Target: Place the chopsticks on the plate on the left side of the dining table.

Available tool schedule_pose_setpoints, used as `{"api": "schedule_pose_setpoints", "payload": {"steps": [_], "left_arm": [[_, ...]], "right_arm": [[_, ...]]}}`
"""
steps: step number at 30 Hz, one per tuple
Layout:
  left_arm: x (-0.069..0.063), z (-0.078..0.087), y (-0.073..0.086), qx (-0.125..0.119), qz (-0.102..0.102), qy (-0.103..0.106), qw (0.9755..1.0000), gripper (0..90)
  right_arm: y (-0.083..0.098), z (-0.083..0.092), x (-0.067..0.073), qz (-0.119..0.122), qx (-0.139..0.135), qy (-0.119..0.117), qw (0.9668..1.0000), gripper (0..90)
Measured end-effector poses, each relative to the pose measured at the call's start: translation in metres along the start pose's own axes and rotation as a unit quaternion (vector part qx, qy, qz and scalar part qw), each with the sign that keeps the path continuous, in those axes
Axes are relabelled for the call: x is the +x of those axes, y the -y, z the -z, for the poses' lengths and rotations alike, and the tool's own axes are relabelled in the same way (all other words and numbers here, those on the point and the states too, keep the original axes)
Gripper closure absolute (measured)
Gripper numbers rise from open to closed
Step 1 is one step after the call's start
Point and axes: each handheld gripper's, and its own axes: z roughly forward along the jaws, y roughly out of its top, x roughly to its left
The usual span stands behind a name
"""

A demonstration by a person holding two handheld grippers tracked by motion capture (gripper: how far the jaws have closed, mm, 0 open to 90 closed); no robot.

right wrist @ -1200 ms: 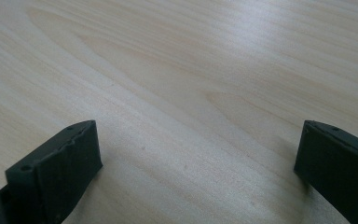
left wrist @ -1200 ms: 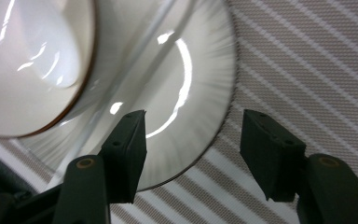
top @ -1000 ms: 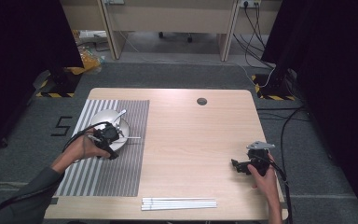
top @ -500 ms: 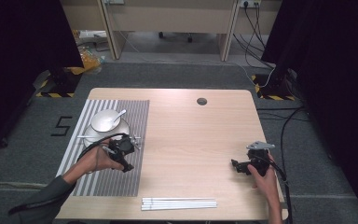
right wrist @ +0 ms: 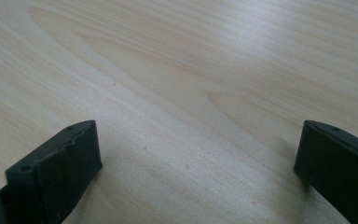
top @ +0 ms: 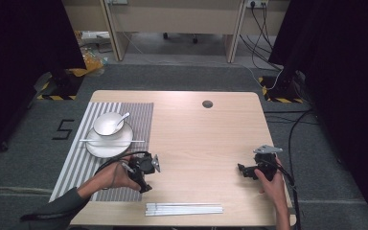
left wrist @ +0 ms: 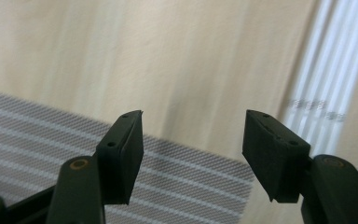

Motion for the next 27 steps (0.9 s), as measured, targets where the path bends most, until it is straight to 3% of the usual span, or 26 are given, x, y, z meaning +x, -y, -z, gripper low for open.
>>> {"api": "schedule_pose_setpoints", "payload": {"steps": [15, 27], "left_arm": [[-0.021, -0.015, -0.017, 0.008, -0.041, 0.022, 0.9989, 37.3], [-0.026, -0.025, -0.024, 0.011, -0.053, 0.029, 0.9981, 37.3]], "right_arm": [[0.000, 0.000, 0.000, 0.001, 0.000, -0.001, 1.0000, 0.3], [0.000, 0.000, 0.000, 0.001, 0.000, -0.002, 1.0000, 0.4]]}}
